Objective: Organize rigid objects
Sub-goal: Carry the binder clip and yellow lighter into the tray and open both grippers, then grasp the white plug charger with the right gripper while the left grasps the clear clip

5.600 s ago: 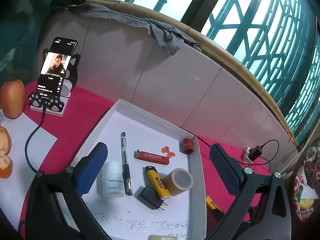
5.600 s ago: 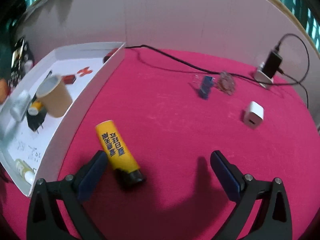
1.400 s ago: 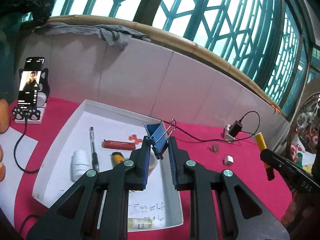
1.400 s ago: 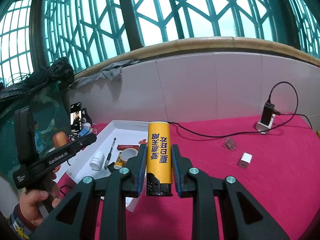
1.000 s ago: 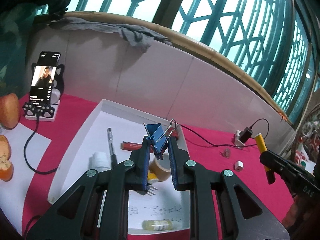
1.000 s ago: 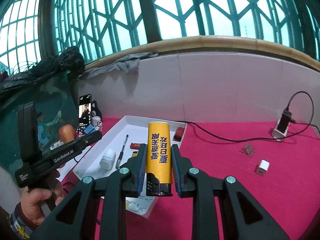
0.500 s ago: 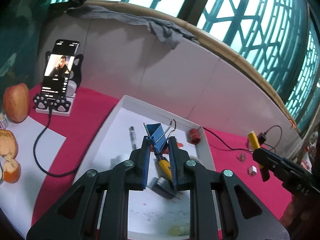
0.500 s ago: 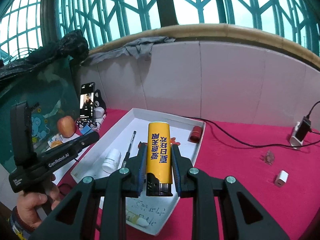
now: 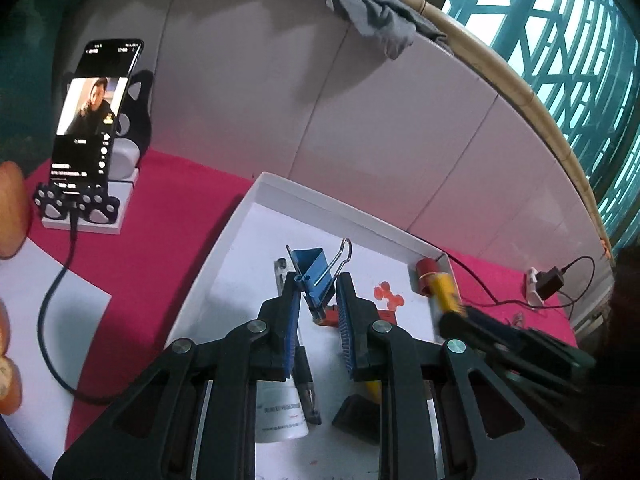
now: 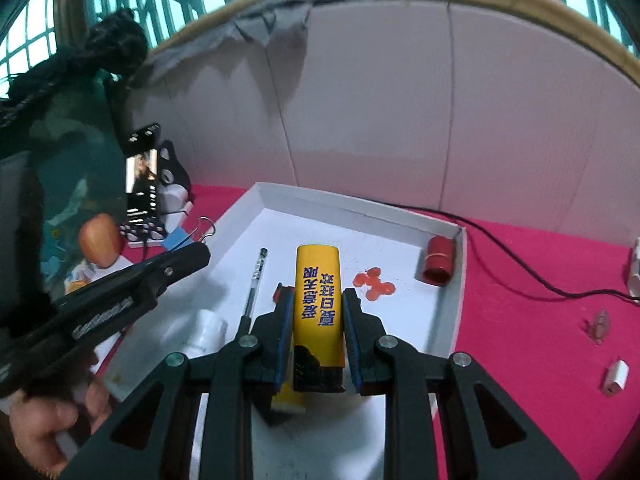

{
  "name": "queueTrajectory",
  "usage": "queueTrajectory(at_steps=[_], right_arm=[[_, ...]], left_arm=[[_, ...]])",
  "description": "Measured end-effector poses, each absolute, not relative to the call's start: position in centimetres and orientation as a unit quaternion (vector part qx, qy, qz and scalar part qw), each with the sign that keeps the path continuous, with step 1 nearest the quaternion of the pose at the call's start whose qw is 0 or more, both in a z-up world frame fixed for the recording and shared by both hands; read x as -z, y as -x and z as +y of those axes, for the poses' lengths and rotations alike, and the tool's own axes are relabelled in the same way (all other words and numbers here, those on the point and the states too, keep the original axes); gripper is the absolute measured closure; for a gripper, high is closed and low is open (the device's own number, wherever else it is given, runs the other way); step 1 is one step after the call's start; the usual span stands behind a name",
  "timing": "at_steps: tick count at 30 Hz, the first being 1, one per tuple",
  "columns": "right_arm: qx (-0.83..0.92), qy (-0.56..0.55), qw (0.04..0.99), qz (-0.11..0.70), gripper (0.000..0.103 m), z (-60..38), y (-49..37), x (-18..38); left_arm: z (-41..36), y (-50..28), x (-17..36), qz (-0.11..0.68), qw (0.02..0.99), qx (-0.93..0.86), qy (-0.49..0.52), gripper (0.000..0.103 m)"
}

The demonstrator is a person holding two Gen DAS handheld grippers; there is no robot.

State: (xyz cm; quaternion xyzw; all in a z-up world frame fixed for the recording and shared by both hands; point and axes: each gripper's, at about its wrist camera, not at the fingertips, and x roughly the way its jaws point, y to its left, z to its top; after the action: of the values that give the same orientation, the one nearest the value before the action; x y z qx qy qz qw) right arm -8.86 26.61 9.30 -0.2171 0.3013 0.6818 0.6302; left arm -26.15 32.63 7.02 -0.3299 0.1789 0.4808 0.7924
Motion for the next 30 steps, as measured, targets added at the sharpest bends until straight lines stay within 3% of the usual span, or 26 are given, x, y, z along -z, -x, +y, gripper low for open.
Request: queueTrajectory(at_steps=[2, 4, 7, 8, 9, 10, 11, 24, 30], right_arm=[[-0.683, 0.212, 0.625, 0.314, 0.080, 27.5, 8.9, -8.5], [-0.685, 0.210, 0.619, 0.321, 0.079, 28.0, 9.0, -8.0], [-0.682, 0.215, 0.628, 0.307, 0.076, 28.0, 9.2, -7.9], [-0.680, 0.216, 0.633, 0.301, 0.070, 27.8, 9.1, -8.0], [-0.678, 0.214, 0.637, 0.297, 0.051, 27.6, 9.0, -8.0], [-0.677, 0.212, 0.640, 0.295, 0.025, 27.7, 8.8, -8.0], [-0.675, 0.205, 0.646, 0.291, 0.017, 27.3, 8.6, -8.2], [-0.639, 0.179, 0.706, 0.248, 0.016, 21.5, 4.9, -9.9], [-0.567, 0.169, 0.763, 0.259, 0.016, 17.5, -2.2, -9.2]], left_arm=[[32.6, 26.3, -6.6, 0.177, 0.791, -0.481, 0.333, 0.082], [32.7, 26.5, -6.3, 0.172, 0.788, -0.481, 0.343, 0.069], [32.8, 27.1, -5.8, 0.157, 0.783, -0.482, 0.361, 0.017], [32.9, 27.4, -5.9, 0.153, 0.780, -0.485, 0.365, 0.014], [32.8, 27.4, -5.9, 0.153, 0.778, -0.488, 0.365, 0.012], [32.8, 27.5, -6.0, 0.153, 0.775, -0.493, 0.364, 0.012], [32.7, 27.5, -6.1, 0.154, 0.773, -0.496, 0.363, 0.012], [28.9, 25.5, -9.2, 0.156, 0.794, -0.495, 0.317, 0.012], [26.9, 22.5, -10.1, 0.161, 0.819, -0.461, 0.300, 0.012]])
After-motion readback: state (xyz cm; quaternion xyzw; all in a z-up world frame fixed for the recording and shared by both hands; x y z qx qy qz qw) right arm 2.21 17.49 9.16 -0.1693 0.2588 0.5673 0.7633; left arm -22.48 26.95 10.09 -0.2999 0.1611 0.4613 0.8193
